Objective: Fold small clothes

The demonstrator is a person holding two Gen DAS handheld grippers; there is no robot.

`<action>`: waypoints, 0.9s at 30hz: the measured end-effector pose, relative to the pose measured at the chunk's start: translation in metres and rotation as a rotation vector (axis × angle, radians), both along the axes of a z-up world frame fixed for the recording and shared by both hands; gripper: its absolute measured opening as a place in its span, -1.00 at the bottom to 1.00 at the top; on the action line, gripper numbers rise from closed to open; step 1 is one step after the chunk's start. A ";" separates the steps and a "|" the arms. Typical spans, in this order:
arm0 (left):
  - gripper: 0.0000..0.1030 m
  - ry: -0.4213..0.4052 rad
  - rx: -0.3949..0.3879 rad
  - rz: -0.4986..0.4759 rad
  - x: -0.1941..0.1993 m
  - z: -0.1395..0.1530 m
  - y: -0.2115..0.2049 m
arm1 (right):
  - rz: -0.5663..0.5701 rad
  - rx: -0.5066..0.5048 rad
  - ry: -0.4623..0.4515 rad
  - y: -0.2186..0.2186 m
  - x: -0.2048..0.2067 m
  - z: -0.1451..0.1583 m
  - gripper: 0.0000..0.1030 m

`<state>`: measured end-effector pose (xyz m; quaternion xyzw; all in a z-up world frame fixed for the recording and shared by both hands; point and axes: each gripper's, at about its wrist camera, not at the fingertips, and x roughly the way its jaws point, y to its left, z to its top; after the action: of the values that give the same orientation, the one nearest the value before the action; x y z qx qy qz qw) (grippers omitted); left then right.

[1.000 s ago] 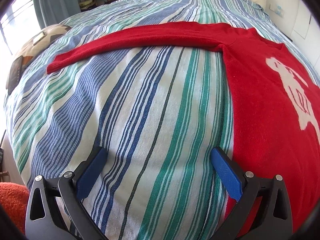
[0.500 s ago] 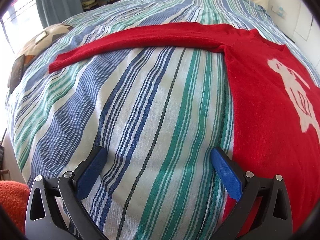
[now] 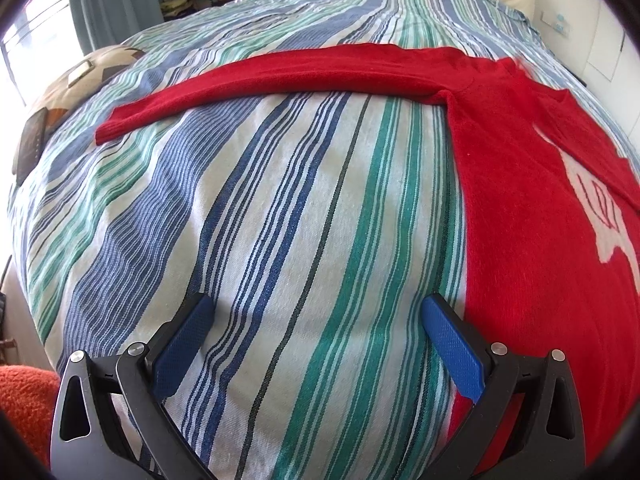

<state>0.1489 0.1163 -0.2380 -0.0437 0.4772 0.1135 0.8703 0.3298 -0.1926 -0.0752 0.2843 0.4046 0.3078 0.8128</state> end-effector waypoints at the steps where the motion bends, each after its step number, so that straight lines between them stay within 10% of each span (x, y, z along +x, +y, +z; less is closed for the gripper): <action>1: 0.99 0.003 -0.001 0.002 0.001 0.000 0.000 | -0.011 -0.010 0.002 -0.007 -0.001 -0.003 0.21; 9: 0.99 0.007 0.001 0.020 0.003 -0.001 0.000 | -0.112 -0.076 0.222 -0.092 0.002 -0.075 0.21; 14: 0.99 -0.015 0.019 0.015 -0.002 -0.002 -0.003 | -0.244 -0.341 0.405 -0.129 -0.013 -0.168 -0.08; 16: 0.99 -0.019 0.023 0.018 -0.003 -0.002 -0.004 | -0.309 -0.294 0.372 -0.147 -0.024 -0.169 -0.41; 22: 0.99 -0.019 0.037 0.024 -0.001 -0.003 -0.005 | -0.173 -0.277 0.183 -0.130 -0.066 -0.107 -0.26; 27: 0.99 -0.024 0.036 0.016 -0.002 -0.003 -0.005 | -0.023 -0.272 0.220 -0.098 -0.116 -0.139 0.06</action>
<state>0.1469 0.1114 -0.2406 -0.0330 0.4642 0.1286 0.8757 0.2138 -0.2904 -0.2142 0.2081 0.5260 0.2080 0.7980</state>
